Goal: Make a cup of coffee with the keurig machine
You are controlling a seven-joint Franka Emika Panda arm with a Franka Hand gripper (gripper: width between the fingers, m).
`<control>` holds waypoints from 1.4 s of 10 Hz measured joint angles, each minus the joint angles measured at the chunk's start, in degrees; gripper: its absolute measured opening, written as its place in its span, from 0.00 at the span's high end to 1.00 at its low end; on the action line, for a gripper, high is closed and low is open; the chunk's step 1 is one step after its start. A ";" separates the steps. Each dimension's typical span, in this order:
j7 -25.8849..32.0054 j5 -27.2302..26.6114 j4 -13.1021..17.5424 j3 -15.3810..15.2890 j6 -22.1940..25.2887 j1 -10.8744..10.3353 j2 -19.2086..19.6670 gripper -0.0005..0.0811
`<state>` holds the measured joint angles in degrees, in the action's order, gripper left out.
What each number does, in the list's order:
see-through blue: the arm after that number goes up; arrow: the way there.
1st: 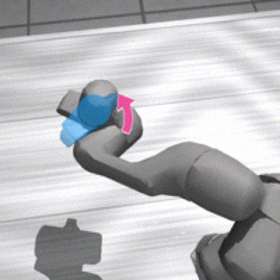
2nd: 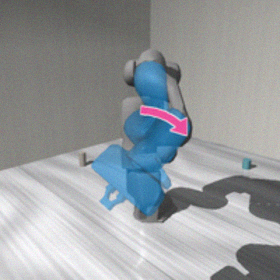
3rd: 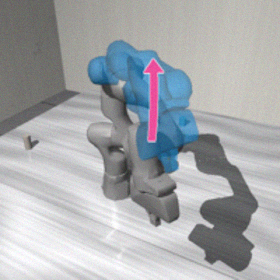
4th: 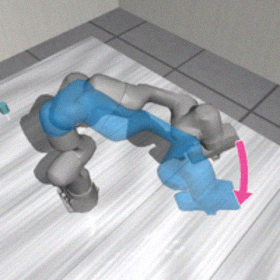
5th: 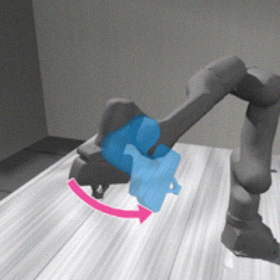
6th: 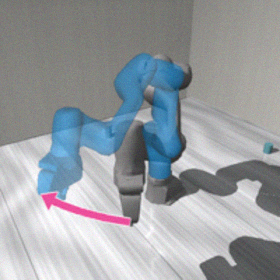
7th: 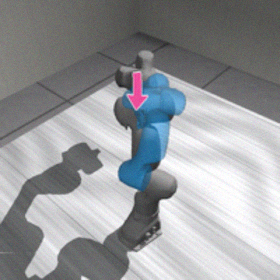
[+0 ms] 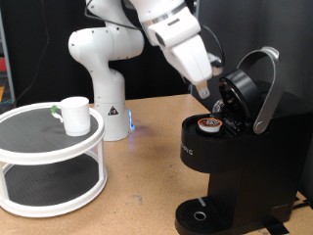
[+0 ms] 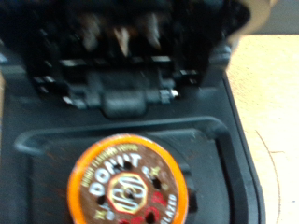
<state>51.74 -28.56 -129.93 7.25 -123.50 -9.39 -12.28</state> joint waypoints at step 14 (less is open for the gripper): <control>-2.95 -3.56 7.01 -3.72 2.35 -1.83 -1.48 0.00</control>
<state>48.80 -32.12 -122.93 3.53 -121.15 -11.23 -13.75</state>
